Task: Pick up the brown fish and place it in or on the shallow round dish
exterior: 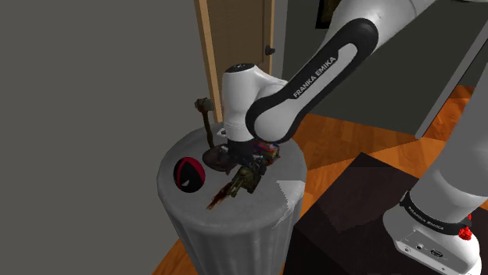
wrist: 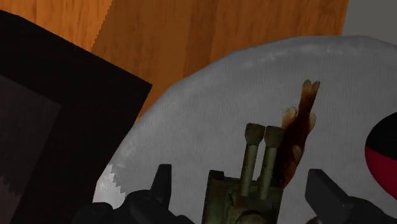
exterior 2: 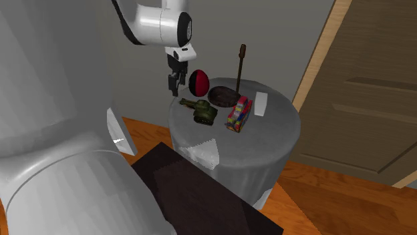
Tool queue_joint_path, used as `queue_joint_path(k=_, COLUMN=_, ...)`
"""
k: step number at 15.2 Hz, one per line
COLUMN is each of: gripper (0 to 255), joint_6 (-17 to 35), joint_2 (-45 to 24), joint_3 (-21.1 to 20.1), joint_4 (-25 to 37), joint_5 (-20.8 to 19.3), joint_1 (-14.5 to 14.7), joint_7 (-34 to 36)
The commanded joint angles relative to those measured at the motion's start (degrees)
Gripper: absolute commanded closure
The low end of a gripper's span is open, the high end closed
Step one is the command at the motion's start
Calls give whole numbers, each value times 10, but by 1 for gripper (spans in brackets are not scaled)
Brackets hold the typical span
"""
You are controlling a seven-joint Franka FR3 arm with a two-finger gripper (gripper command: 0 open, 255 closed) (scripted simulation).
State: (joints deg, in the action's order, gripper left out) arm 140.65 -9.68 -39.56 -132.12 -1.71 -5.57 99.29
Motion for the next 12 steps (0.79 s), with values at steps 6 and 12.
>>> queue_joint_path(k=6, gripper=0, joint_6=7, joint_2=-178, joint_3=98, joint_4=146, joint_5=-146, joint_1=100, joint_7=206)
queue_joint_path(k=12, gripper=0, joint_6=-12, joint_2=-301, joint_3=166, joint_4=287, joint_5=-181, joint_1=168, joint_7=299)
